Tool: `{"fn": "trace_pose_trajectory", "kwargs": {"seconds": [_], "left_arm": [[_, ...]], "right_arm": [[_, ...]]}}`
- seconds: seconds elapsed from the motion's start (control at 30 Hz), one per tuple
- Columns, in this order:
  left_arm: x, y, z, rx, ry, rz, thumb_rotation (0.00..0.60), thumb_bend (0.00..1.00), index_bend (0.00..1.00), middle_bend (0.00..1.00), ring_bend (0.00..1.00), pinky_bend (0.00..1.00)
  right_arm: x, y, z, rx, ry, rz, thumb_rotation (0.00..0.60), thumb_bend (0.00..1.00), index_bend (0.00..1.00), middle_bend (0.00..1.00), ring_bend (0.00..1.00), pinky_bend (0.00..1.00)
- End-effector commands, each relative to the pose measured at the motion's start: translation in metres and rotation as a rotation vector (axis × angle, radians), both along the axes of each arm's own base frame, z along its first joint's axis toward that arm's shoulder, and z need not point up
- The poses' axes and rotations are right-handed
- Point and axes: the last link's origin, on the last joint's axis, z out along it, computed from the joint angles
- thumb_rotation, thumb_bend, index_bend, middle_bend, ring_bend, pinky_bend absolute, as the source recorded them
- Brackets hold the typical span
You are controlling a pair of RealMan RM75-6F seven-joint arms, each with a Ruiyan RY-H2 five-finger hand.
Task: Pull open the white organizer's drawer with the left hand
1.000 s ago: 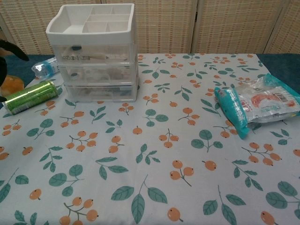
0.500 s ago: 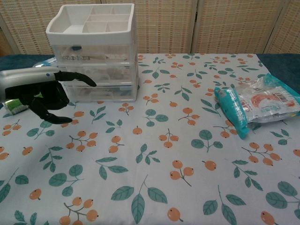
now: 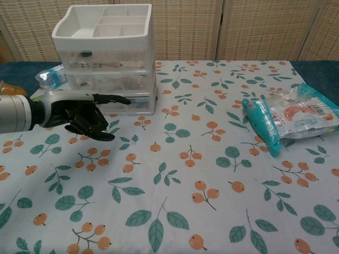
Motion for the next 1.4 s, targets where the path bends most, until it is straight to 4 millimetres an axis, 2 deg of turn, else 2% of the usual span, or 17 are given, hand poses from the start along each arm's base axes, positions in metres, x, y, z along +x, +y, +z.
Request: {"fn": "trace_pose_trajectory", "kwargs": {"seconds": [0.03,0.27,0.73,1.4], "left_arm": [[0.001,0.012,-0.007,-0.014,-0.055,0.081,0.600,0.26,0.00,0.89,0.98,1.00],[-0.006,0.021,-0.007,-0.003,-0.160,0.211,0.600,0.26,0.00,0.89,0.98,1.00],[-0.017,0.023,-0.010,0.046,-0.208,0.264,0.600,0.26,0.00,0.89,0.98,1.00],[-0.010,0.024,-0.022,0.096,-0.269,0.314,0.600,0.26,0.00,0.89,0.98,1.00]], "right_arm": [[-0.001,0.001,0.001,-0.003,0.002,-0.004,0.600,0.23,0.27,0.28,0.25,0.36],[-0.004,0.003,0.003,-0.012,0.005,-0.016,0.600,0.23,0.27,0.28,0.25,0.36],[-0.005,0.005,0.003,-0.017,0.002,-0.017,0.600,0.23,0.27,0.28,0.25,0.36],[-0.008,0.010,0.006,-0.029,0.010,-0.028,0.600,0.23,0.27,0.28,0.26,0.36]]}}
